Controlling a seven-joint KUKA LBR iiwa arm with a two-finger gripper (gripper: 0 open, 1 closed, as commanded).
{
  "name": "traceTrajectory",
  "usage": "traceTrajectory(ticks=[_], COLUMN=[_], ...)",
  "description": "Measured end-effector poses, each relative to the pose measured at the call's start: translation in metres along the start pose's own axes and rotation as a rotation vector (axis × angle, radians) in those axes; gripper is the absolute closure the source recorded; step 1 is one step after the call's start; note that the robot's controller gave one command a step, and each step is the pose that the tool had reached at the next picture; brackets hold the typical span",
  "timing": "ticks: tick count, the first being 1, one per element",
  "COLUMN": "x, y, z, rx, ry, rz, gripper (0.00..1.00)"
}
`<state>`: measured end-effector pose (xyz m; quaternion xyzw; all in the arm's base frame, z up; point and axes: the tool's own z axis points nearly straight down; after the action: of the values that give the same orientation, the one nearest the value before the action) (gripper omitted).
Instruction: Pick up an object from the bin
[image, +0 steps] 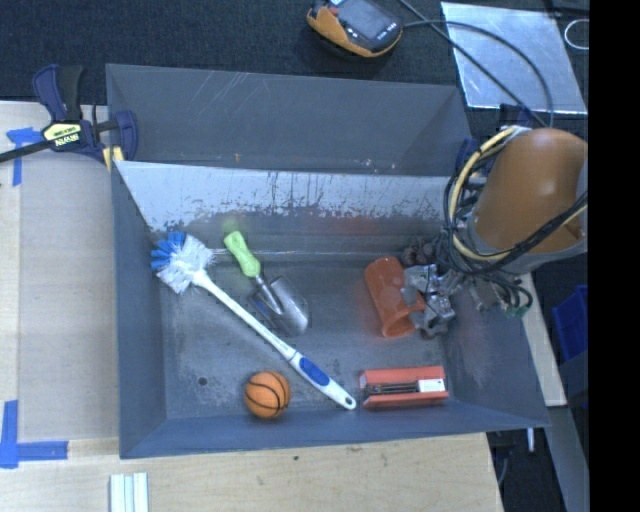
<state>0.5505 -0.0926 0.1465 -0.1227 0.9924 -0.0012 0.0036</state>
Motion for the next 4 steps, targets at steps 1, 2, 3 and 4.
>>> traceTrajectory(ticks=[1,2,3,4], x=[0.000,0.007,-0.020,0.013], y=[0.000,0.000,-0.009,0.003], z=[0.000,-0.092,-0.021,-0.011], rx=[0.000,-0.001,0.003,0.000], ry=[0.000,0.001,-0.011,0.001], rz=[-0.001,0.020,0.038,0.311], gripper=[1.00,1.00,1.00,1.00])
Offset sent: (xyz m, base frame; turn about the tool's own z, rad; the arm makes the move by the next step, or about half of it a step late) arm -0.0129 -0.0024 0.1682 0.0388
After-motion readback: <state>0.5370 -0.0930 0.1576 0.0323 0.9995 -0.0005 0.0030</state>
